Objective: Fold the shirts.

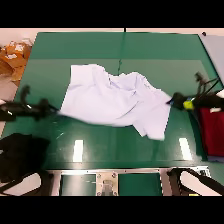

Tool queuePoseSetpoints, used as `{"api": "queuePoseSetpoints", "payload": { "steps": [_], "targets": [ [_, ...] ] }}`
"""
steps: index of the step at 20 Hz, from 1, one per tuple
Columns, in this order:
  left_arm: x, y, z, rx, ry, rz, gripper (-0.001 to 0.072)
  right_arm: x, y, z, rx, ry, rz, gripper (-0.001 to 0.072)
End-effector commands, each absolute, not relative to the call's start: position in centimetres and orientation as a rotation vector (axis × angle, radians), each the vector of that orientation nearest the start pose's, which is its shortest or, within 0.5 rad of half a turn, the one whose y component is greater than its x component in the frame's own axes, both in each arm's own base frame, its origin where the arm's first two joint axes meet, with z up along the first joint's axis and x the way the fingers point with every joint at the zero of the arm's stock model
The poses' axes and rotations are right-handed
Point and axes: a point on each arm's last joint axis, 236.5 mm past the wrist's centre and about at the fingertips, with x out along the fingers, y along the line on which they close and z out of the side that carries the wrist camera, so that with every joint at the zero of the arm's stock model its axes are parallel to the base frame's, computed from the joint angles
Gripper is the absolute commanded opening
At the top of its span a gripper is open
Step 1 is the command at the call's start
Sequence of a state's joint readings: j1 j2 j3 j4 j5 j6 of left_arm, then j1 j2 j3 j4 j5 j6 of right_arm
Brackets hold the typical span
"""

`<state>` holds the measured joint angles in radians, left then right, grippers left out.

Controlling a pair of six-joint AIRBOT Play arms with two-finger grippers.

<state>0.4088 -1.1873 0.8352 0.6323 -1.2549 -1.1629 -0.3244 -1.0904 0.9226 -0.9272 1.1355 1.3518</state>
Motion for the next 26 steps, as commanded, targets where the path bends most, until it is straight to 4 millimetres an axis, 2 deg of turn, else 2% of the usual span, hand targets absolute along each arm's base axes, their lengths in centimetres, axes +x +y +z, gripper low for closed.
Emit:
{"api": "queuePoseSetpoints", "payload": {
  "steps": [1, 2, 3, 4, 5, 6, 8, 9, 10, 12, 14, 16, 18, 19, 21, 22, 23, 26],
  "targets": [
    [35.2, -5.8, 20.8, -0.585, 0.748, -0.506, 0.0017, 36.1, 1.9, 19.6, 0.482, 0.770, 0.214, 0.0016],
    [34.0, -6.2, 28.0, -0.457, 0.571, -0.509, 0.0018, 35.2, 2.0, 26.5, 0.415, 0.591, 0.217, 0.0016],
    [31.9, -6.9, 34.5, -0.345, 0.404, -0.504, 0.0018, 33.3, 2.4, 33.4, 0.355, 0.410, 0.217, 0.0016],
    [28.9, -7.8, 40.9, -0.234, 0.229, -0.490, 0.0018, 30.7, 3.0, 39.3, 0.302, 0.242, 0.217, 0.0017],
    [25.7, -8.8, 45.9, -0.147, 0.084, -0.475, 0.0018, 27.4, 3.7, 45.0, 0.253, 0.076, 0.211, 0.0017],
    [22.1, -10.2, 50.2, -0.071, -0.050, -0.469, 0.0018, 24.1, 4.1, 49.2, 0.234, -0.059, 0.195, 0.0017],
    [16.3, -12.5, 55.2, 0.038, -0.220, -0.465, 0.0018, 17.7, 4.4, 55.4, 0.201, -0.288, 0.150, 0.0018],
    [14.5, -13.0, 56.4, 0.077, -0.265, -0.455, 0.0019, 15.3, 4.4, 57.3, 0.189, -0.365, 0.128, 0.0018],
    [13.2, -13.4, 57.4, 0.100, -0.296, -0.444, 0.0018, 13.5, 4.3, 58.5, 0.168, -0.417, 0.107, 0.0018],
    [13.0, -12.7, 57.8, 0.116, -0.308, -0.399, 0.0019, 13.0, 4.0, 58.8, 0.146, -0.426, 0.081, 0.0018],
    [15.4, -11.4, 56.1, 0.106, -0.226, -0.374, 0.0018, 15.6, 3.0, 57.0, 0.165, -0.361, 0.067, 0.0018],
    [20.3, -9.6, 52.9, 0.036, -0.089, -0.386, 0.0019, 21.1, 1.2, 53.0, 0.216, -0.228, 0.050, 0.0018],
    [26.2, -7.8, 47.9, -0.083, 0.078, -0.423, 0.0018, 27.3, -0.4, 46.9, 0.279, -0.054, 0.046, 0.0018],
    [29.0, -7.4, 44.9, -0.157, 0.165, -0.468, 0.0019, 30.6, -0.9, 43.0, 0.313, 0.045, 0.054, 0.0018],
    [34.4, -7.0, 37.7, -0.325, 0.331, -0.579, 0.0018, 36.3, -1.1, 35.0, 0.419, 0.222, 0.099, 0.0017],
    [37.2, -6.8, 33.5, -0.402, 0.404, -0.610, 0.0018, 38.8, -1.3, 31.2, 0.471, 0.290, 0.114, 0.0017],
    [39.7, -6.9, 28.8, -0.444, 0.479, -0.608, 0.0019, 41.2, -1.6, 26.8, 0.511, 0.359, 0.113, 0.0018],
    [45.3, -9.2, 14.1, -0.519, 0.700, -0.593, 0.0019, 46.4, -1.7, 14.7, 0.567, 0.559, 0.087, 0.0017]
  ]
}}
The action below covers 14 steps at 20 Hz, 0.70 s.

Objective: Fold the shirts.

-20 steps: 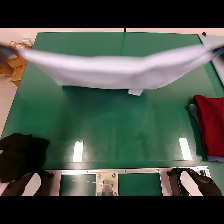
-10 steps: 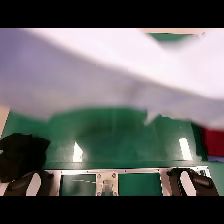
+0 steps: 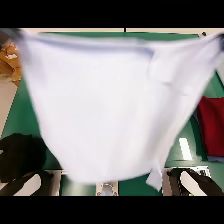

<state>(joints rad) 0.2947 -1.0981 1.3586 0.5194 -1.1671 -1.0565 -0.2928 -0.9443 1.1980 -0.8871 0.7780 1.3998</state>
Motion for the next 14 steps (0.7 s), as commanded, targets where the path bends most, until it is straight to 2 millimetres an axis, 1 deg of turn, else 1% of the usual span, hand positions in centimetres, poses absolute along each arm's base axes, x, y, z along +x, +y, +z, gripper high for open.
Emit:
{"api": "queuePoseSetpoints", "payload": {
  "steps": [1, 2, 3, 5, 6, 7, 8, 9, 10, 11, 12, 13, 14],
  "targets": [
    [47.1, -9.2, 10.5, -0.561, 0.749, -0.551, 0.0018, 48.0, -1.6, 10.9, 0.579, 0.620, 0.072, 0.0017],
    [48.8, -8.8, 7.4, -0.600, 0.777, -0.504, 0.0018, 49.3, -1.9, 7.8, 0.595, 0.665, 0.049, 0.0016],
    [49.9, -8.3, 5.1, -0.638, 0.800, -0.471, 0.0019, 50.5, -2.2, 4.9, 0.617, 0.712, 0.033, 0.0016],
    [51.5, -7.9, 2.1, -0.663, 0.837, -0.445, 0.0018, 53.0, -2.7, 1.0, 0.647, 0.772, 0.021, 0.0016],
    [52.3, -7.7, 1.3, -0.667, 0.845, -0.443, 0.0018, 54.3, -2.7, 0.1, 0.666, 0.781, 0.023, 0.0016],
    [53.0, -7.6, 1.1, -0.667, 0.842, -0.443, 0.0019, 55.7, -2.8, -0.4, 0.684, 0.779, 0.029, 0.0016],
    [53.9, -7.4, 1.4, -0.667, 0.824, -0.439, 0.0018, 56.9, -3.0, -0.3, 0.687, 0.767, 0.034, 0.0016],
    [54.7, -7.0, 2.1, -0.657, 0.796, -0.429, 0.0019, 58.1, -3.3, 0.2, 0.681, 0.749, 0.041, 0.0016],
    [55.5, -6.5, 3.1, -0.643, 0.763, -0.418, 0.0018, 58.9, -3.3, 0.7, 0.676, 0.738, 0.053, 0.0017],
    [55.9, -6.4, 3.8, -0.631, 0.747, -0.419, 0.0019, 59.5, -3.6, 1.2, 0.670, 0.730, 0.060, 0.0018],
    [55.8, -6.4, 3.7, -0.616, 0.754, -0.423, 0.0018, 59.4, -4.0, 1.4, 0.667, 0.732, 0.061, 0.0017],
    [55.0, -6.6, 3.0, -0.606, 0.799, -0.431, 0.0018, 58.8, -4.2, 1.1, 0.656, 0.758, 0.067, 0.0017],
    [53.8, -6.8, 1.8, -0.585, 0.869, -0.435, 0.0018, 57.7, -4.6, 0.2, 0.630, 0.814, 0.074, 0.0016]
  ]
}}
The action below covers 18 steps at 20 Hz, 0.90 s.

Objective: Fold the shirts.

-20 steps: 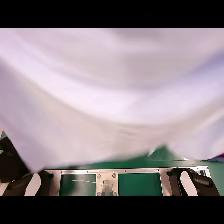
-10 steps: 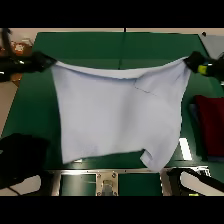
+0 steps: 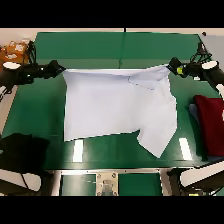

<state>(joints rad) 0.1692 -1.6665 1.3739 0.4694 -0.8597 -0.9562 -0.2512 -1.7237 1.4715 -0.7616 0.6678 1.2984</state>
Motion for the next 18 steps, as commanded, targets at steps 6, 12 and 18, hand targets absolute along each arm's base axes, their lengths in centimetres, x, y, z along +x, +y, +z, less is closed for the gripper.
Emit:
{"api": "queuePoseSetpoints", "payload": {
  "steps": [6, 12, 18],
  "targets": [
    [46.7, -5.5, -3.7, -0.449, 1.244, -0.392, 0.0018, 49.0, -6.8, -6.2, 0.529, 1.178, 0.097, 0.0015],
    [46.3, -7.0, -4.8, -0.372, 1.284, -0.365, 0.0018, 46.0, -5.6, -8.7, 0.548, 1.277, 0.128, 0.0015],
    [45.7, -7.1, -5.4, -0.387, 1.327, -0.325, 0.0018, 46.2, -5.7, -8.1, 0.534, 1.263, 0.134, 0.0016]
  ]
}}
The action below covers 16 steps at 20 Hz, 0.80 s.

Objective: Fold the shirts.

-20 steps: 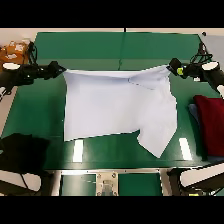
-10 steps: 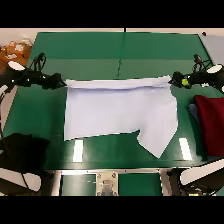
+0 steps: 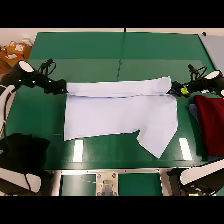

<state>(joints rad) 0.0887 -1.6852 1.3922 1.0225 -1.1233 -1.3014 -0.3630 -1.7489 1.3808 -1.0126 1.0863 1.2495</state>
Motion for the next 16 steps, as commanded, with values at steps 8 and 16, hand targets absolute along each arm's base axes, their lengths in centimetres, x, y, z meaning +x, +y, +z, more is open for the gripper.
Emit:
{"api": "queuePoseSetpoints", "payload": {
  "steps": [8, 16],
  "targets": [
    [43.9, -4.8, -4.4, -0.513, 1.455, -0.222, 0.0589, 44.3, -7.7, -5.3, 0.555, 1.307, 0.096, 0.0297],
    [35.9, -3.9, -0.2, -0.405, 1.527, -0.197, 0.0017, 32.0, -12.5, -0.9, 0.663, 1.338, -0.236, 0.0016]
  ]
}}
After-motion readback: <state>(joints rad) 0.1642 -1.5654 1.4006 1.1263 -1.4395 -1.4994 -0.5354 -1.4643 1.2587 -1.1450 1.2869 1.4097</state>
